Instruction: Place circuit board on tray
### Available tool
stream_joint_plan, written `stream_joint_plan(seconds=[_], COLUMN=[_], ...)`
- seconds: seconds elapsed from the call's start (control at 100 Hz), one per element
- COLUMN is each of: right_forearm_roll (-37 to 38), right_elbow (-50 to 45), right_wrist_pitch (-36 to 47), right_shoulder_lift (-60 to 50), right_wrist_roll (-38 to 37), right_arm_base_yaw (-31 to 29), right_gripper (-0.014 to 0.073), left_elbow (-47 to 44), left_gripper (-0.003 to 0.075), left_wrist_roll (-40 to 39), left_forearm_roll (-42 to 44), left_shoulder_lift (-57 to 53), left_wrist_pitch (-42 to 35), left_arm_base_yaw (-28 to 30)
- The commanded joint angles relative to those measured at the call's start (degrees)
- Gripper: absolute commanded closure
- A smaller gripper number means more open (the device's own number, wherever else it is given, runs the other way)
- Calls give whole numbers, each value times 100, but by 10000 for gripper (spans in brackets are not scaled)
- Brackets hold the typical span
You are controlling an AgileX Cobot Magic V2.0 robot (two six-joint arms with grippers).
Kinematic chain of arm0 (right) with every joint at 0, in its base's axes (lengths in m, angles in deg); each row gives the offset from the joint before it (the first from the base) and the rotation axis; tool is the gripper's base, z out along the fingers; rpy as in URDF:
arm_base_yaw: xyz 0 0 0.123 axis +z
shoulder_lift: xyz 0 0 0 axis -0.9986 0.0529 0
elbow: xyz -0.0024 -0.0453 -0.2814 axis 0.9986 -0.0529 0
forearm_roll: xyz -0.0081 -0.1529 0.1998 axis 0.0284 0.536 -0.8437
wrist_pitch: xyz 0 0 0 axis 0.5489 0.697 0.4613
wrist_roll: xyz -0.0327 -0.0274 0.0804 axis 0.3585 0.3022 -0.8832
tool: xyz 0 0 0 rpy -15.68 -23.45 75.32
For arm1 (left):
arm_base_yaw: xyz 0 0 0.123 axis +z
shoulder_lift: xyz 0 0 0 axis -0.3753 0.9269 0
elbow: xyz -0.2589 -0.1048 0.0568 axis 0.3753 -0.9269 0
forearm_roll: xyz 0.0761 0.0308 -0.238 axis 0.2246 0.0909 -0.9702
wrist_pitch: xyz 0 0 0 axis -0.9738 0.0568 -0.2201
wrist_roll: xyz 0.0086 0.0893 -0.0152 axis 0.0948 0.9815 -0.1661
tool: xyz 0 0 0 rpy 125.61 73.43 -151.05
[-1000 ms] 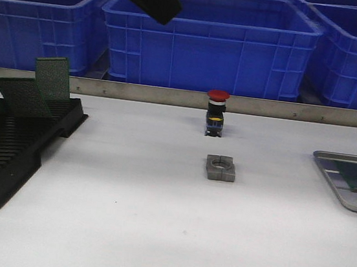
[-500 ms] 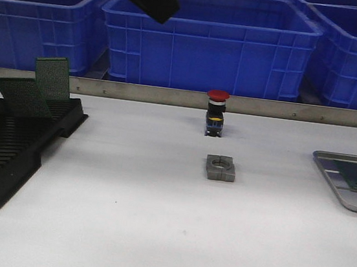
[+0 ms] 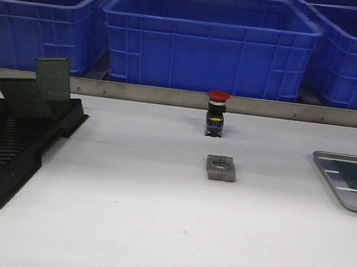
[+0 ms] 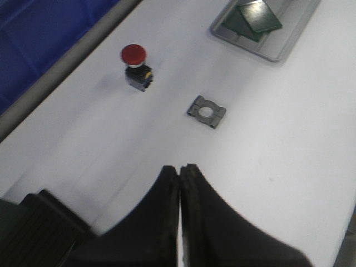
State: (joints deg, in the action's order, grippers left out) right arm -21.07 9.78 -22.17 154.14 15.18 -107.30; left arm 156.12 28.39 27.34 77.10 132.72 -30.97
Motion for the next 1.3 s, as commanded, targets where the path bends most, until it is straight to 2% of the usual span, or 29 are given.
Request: stream_joint_plan(seconds=[0.0,0.21,0.4,0.59,0.72,0.92,1.151,1.291], right_forearm_roll=[-202,-351,-351,-351,-345,-345,-351,-361], right_elbow=[158,93,93,93,76,-420,-1411,-1988], right_wrist_pitch=[-356,-336,-10,1040,1563,1957,2556,2652], right_shoulder_lift=[-425,-1265,-1882,-2568,-3041,-3725,-4781,-5416], right_wrist_roll=[45,45,45,45,45,45,45,45], right_arm_base_yaw=[-35,9,543,1304,1546,1559,1559,1559], right_gripper=[655,655,655,655,655,655,655,655], left_elbow=[134,-547,-1686,-2875,-3617,-4540,-5289,-5682], left_gripper=[741,741,741,741,741,741,741,741], left_wrist_roll=[-424,-1191,-1473,-1560,-1560,-1560,-1560,-1560], left_forearm_roll=[-106,329,442,475,475,387,212,212], left_shoulder_lift=[-492,-1556,-2767,-3993,-4848,-5930,-7020,-7474], left_wrist_pitch=[-356,-1466,-2570,-3424,-3926,-4264,-4267,-4267], left_arm_base_yaw=[237,639,669,669,669,669,669,669])
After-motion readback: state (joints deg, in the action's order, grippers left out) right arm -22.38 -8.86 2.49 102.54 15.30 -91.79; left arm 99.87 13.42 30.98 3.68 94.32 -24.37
